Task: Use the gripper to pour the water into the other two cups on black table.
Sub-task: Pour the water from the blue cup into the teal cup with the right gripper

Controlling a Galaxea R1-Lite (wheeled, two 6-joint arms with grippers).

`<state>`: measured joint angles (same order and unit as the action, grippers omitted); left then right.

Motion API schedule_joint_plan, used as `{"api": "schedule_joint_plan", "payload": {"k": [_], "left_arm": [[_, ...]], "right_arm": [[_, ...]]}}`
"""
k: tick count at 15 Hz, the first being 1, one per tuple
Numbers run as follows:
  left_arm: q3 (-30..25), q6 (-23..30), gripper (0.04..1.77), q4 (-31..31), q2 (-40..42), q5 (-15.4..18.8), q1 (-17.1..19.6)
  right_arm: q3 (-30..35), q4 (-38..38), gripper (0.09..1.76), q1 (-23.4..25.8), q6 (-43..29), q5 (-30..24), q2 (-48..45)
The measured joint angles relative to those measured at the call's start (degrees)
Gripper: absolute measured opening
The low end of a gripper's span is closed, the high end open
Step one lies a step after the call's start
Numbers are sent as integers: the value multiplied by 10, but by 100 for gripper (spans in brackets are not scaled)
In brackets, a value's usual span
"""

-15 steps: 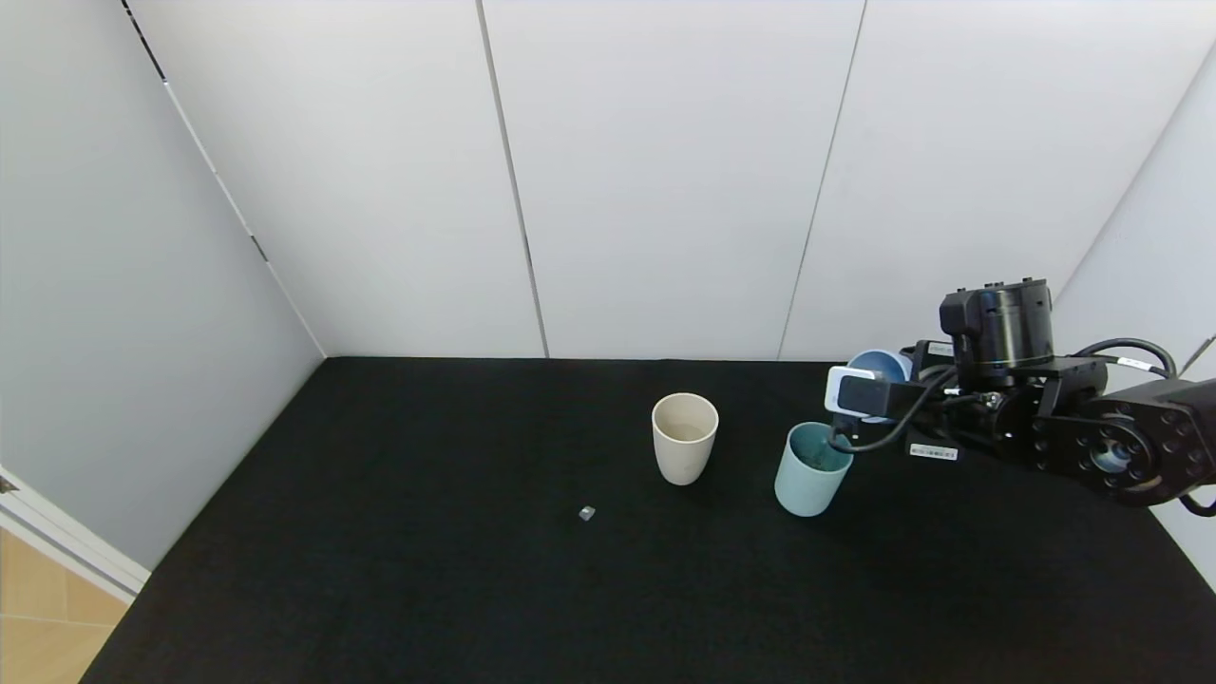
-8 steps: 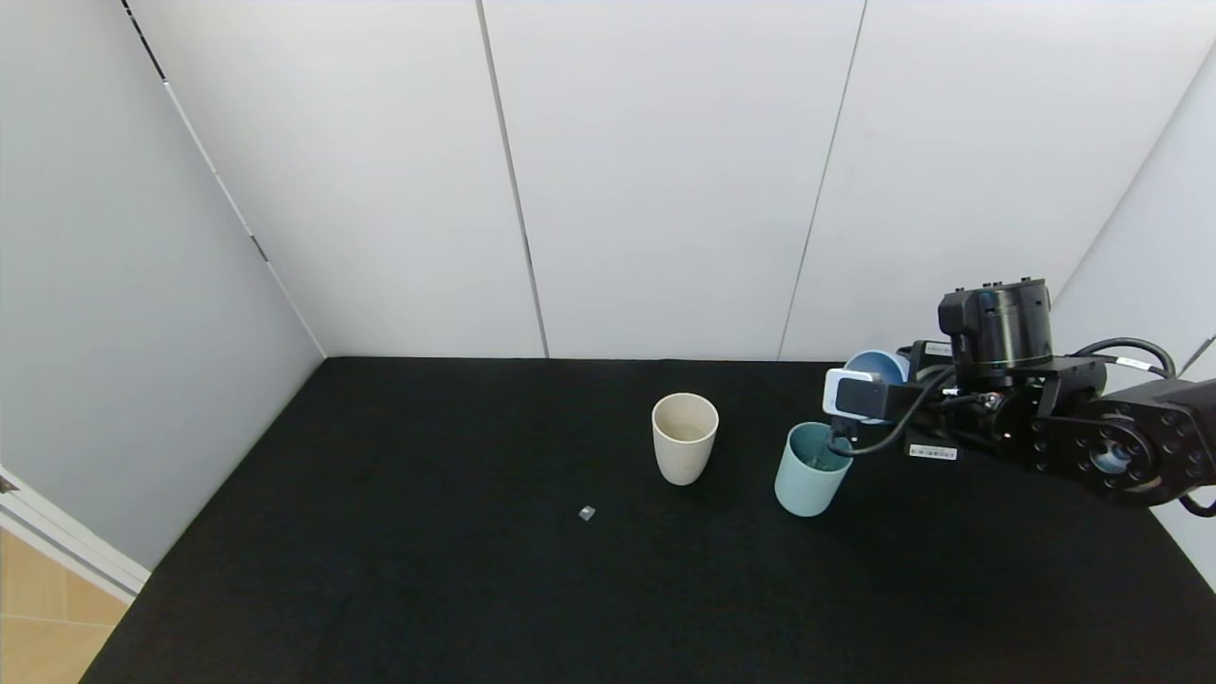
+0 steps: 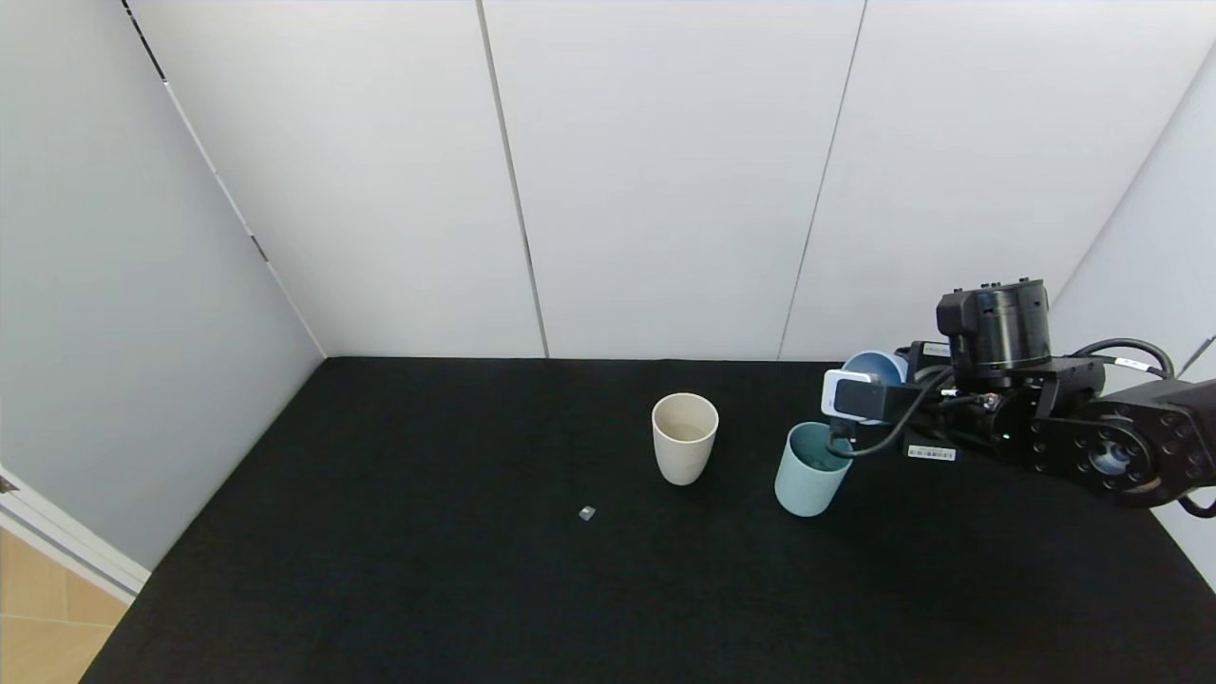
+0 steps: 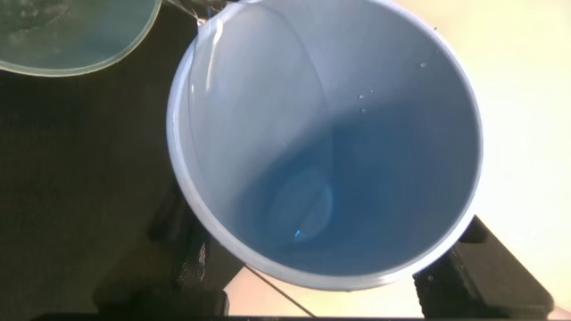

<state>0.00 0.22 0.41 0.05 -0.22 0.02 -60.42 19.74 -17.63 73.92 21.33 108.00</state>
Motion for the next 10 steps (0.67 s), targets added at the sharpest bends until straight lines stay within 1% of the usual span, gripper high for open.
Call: {"api": "schedule_joint_plan", "payload": {"k": [7,10], "left_arm": [[0,0,172,0,0,0,0],[0,0,172,0,0,0,0]], "right_arm": [[4,0,125,-2,-1,-1,-2],[6,1,125,-2,-13,-3,-3]]}}
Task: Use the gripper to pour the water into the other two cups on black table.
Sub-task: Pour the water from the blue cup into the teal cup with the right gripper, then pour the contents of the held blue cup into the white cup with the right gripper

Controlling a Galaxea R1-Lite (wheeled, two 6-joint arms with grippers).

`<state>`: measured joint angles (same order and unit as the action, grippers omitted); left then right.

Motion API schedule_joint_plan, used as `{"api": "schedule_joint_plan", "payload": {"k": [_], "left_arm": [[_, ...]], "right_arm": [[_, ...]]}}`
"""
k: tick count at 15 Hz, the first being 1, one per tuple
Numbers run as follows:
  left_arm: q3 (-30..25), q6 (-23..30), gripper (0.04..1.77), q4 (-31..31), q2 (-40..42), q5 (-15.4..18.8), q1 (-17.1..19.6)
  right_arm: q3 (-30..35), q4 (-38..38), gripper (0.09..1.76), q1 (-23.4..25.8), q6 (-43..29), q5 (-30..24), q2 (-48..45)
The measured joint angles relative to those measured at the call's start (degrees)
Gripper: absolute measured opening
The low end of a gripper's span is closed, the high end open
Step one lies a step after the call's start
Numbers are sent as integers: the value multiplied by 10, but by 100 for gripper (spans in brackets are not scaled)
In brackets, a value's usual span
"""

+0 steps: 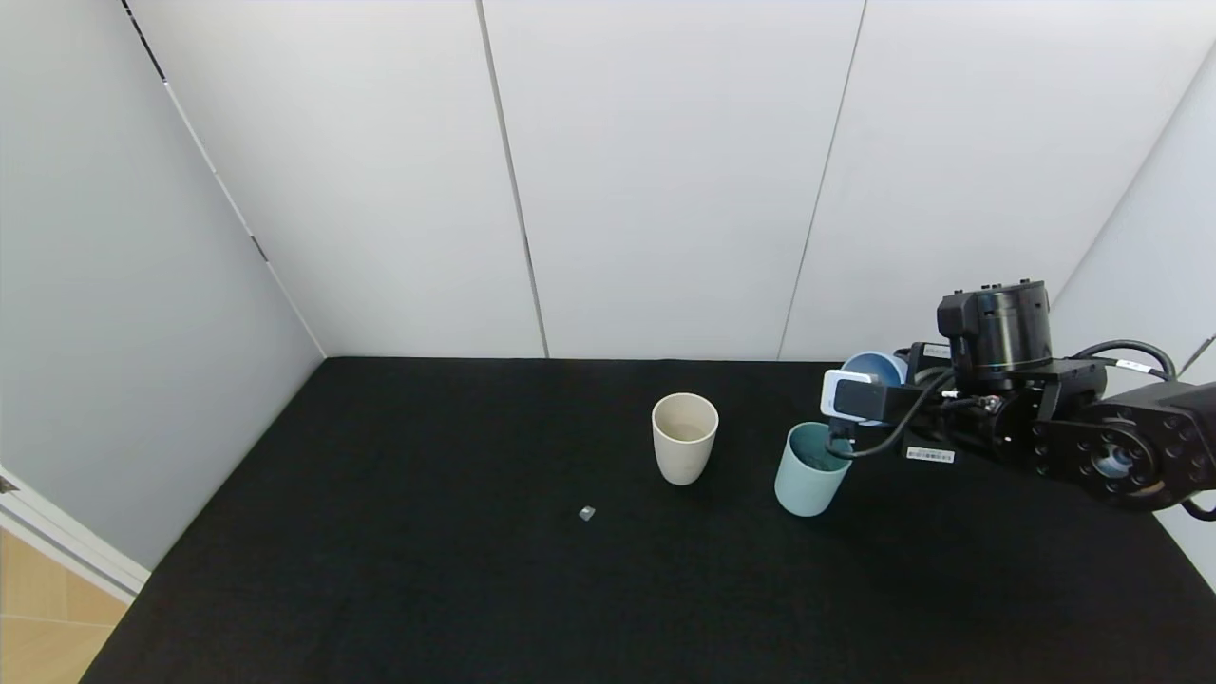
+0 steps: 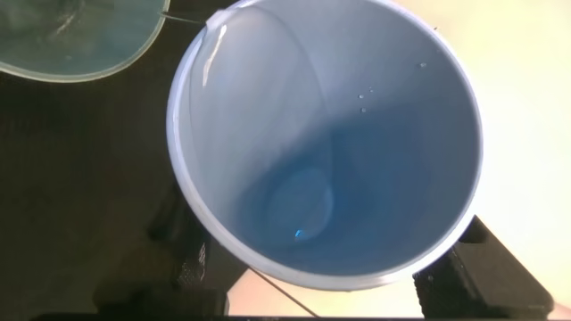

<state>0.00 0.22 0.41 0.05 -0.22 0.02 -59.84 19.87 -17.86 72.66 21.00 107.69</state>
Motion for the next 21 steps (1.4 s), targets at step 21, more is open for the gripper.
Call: {"api": "schedule_joint_plan", "payload": {"k": [21], "left_arm": [[0,0,172,0,0,0,0]], "right_arm": [[-131,-112,125,-32,-205,-34,0]]}}
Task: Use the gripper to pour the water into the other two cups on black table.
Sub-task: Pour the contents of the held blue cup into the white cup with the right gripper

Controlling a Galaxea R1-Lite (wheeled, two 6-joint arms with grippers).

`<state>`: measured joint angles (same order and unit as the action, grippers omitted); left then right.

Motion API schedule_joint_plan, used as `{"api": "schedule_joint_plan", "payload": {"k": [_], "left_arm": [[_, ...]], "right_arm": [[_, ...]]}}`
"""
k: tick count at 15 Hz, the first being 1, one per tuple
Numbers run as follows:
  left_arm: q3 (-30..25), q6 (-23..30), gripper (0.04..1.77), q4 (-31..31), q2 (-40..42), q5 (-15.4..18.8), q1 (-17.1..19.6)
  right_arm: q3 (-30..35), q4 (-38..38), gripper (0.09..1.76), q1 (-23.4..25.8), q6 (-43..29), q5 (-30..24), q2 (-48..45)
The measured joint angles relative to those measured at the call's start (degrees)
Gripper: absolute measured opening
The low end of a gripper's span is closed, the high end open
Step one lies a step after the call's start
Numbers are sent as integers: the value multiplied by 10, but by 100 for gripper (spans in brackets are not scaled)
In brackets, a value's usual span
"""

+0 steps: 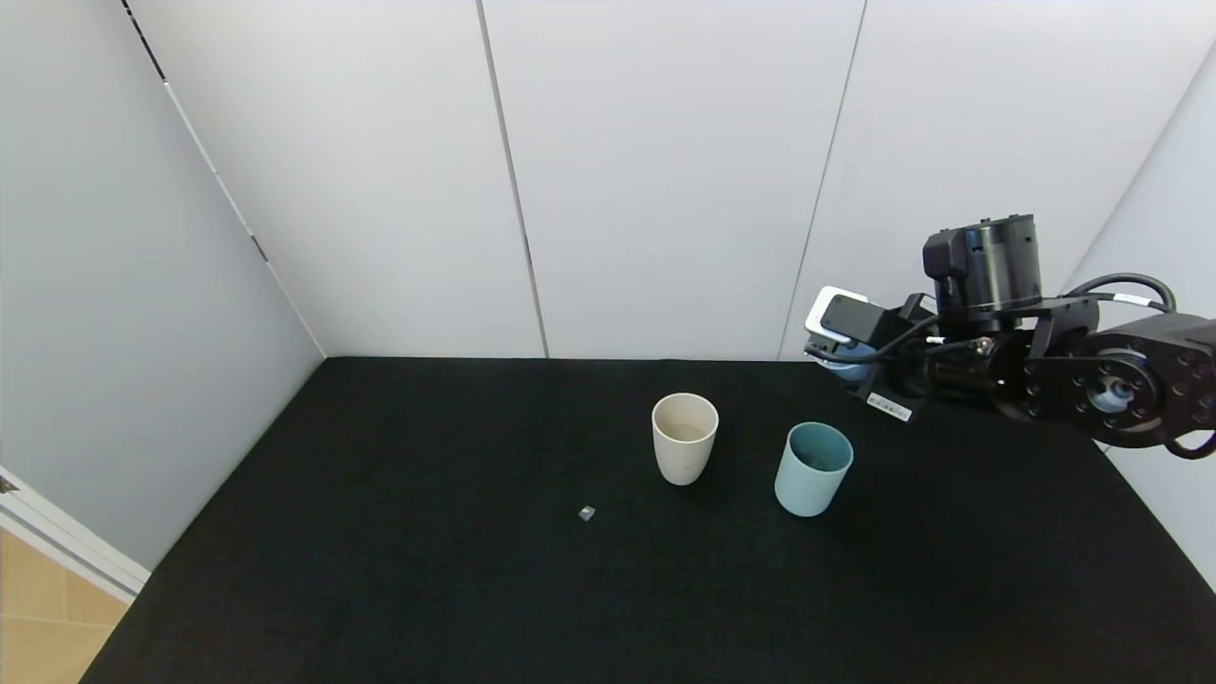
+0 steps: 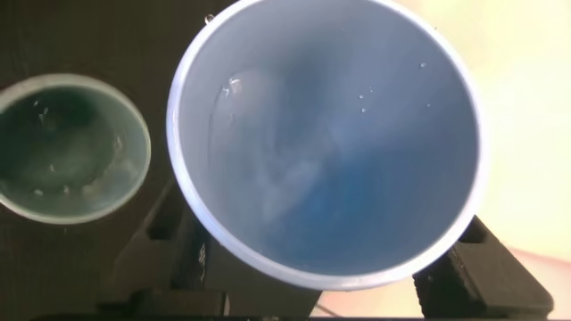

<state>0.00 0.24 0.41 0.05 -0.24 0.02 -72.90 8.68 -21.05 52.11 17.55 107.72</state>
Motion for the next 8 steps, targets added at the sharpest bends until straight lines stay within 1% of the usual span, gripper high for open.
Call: {"api": "schedule_joint_plan", "payload": {"k": [8], "left_arm": [[0,0,172,0,0,0,0]], "right_arm": [[-87,-14,125,-57,0,6,40]]}}
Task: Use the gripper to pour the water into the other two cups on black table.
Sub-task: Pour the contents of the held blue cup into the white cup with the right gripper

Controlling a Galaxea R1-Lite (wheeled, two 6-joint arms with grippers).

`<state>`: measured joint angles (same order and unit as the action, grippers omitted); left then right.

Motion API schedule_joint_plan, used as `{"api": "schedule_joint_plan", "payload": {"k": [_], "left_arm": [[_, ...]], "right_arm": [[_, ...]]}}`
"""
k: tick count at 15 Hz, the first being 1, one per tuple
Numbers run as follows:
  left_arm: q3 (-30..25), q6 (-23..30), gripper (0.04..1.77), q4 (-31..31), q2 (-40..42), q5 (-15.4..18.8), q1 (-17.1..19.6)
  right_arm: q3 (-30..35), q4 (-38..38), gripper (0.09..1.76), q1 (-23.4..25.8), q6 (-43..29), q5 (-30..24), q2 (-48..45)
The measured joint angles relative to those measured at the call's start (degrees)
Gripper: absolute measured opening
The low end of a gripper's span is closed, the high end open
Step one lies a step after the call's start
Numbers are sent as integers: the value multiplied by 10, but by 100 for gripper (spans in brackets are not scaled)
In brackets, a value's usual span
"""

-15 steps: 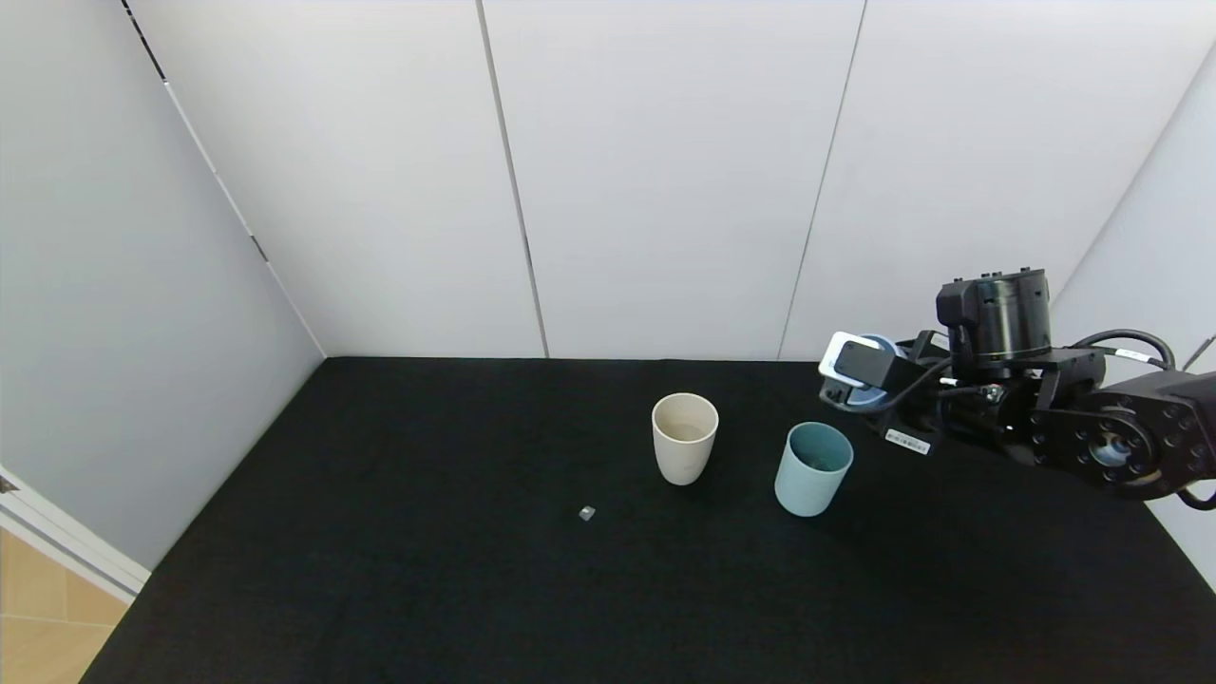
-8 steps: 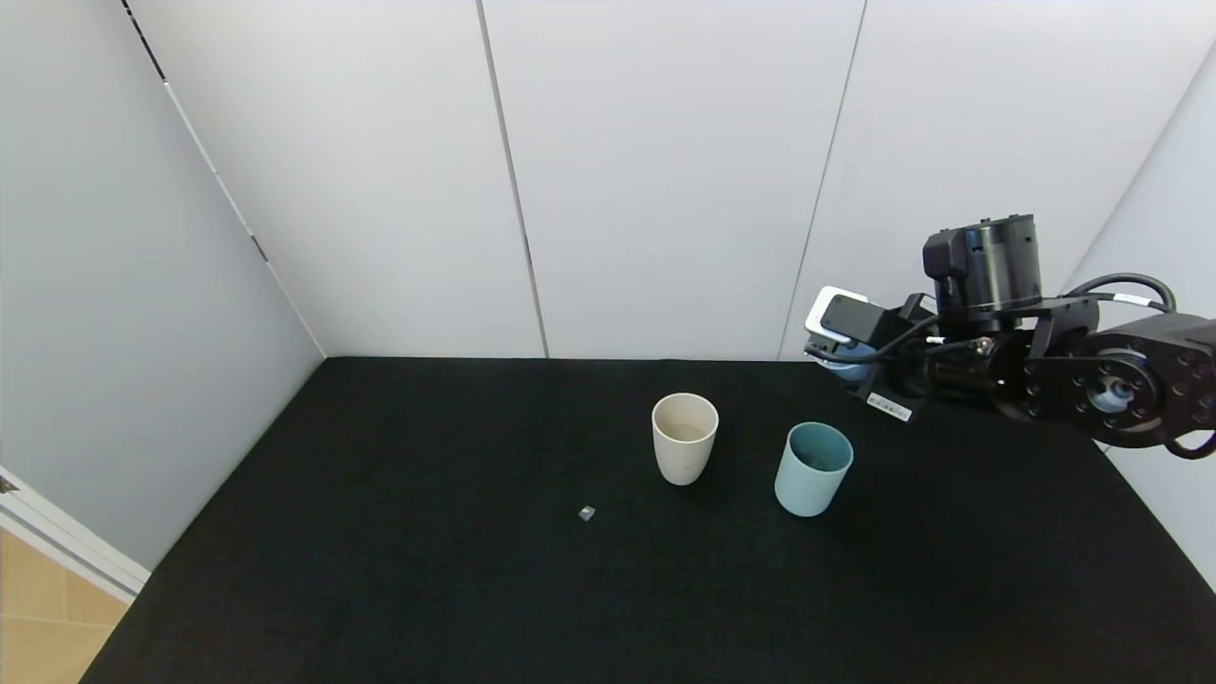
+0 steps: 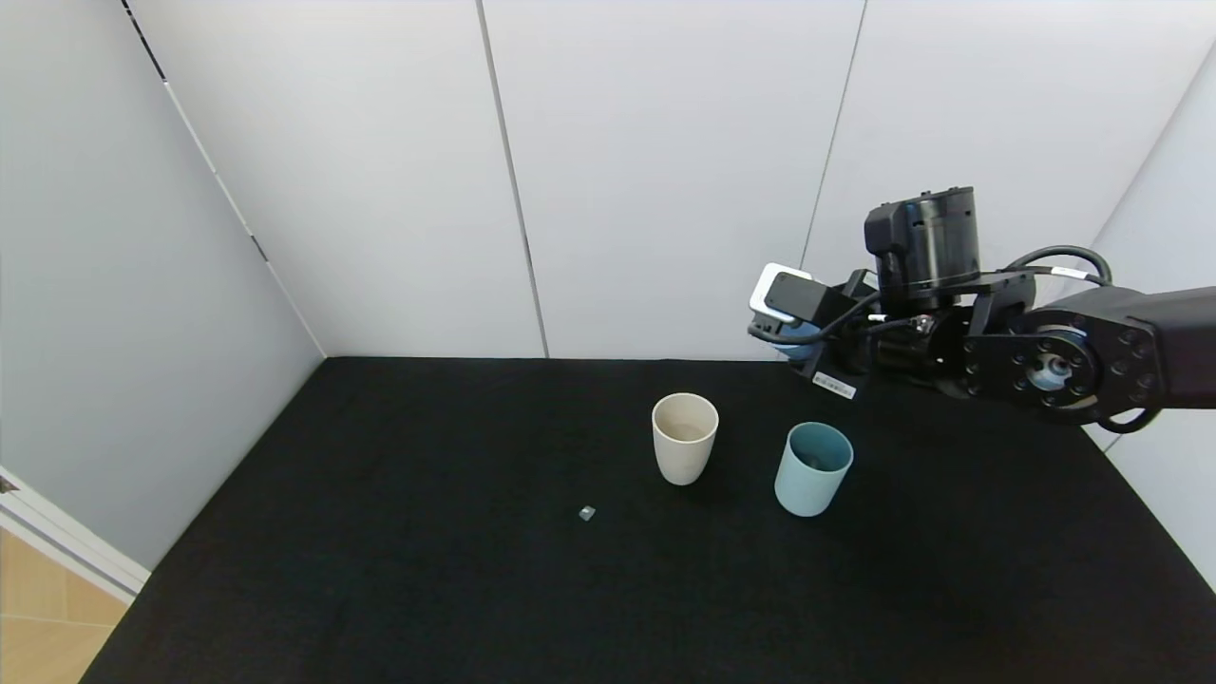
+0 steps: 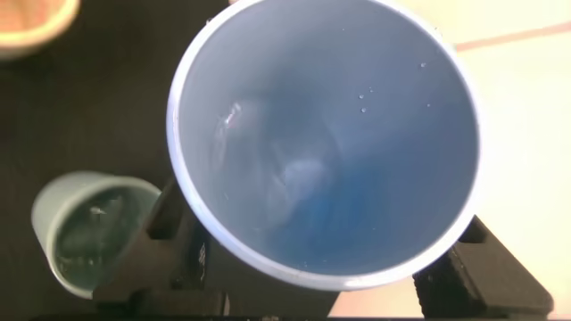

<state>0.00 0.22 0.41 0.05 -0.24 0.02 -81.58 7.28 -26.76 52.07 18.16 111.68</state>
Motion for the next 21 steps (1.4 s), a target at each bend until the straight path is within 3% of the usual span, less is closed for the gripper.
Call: {"api": "schedule_joint_plan", "payload": {"k": [7,17,21], "left_arm": [[0,0,172,0,0,0,0],[0,0,172,0,0,0,0],[0,0,172,0,0,0,0]], "right_arm": [[-44,2,125,-45,19,35,54],[-75,5,125,-78,89,110,90],[-76,7,125,-85,107,115,104]]}}
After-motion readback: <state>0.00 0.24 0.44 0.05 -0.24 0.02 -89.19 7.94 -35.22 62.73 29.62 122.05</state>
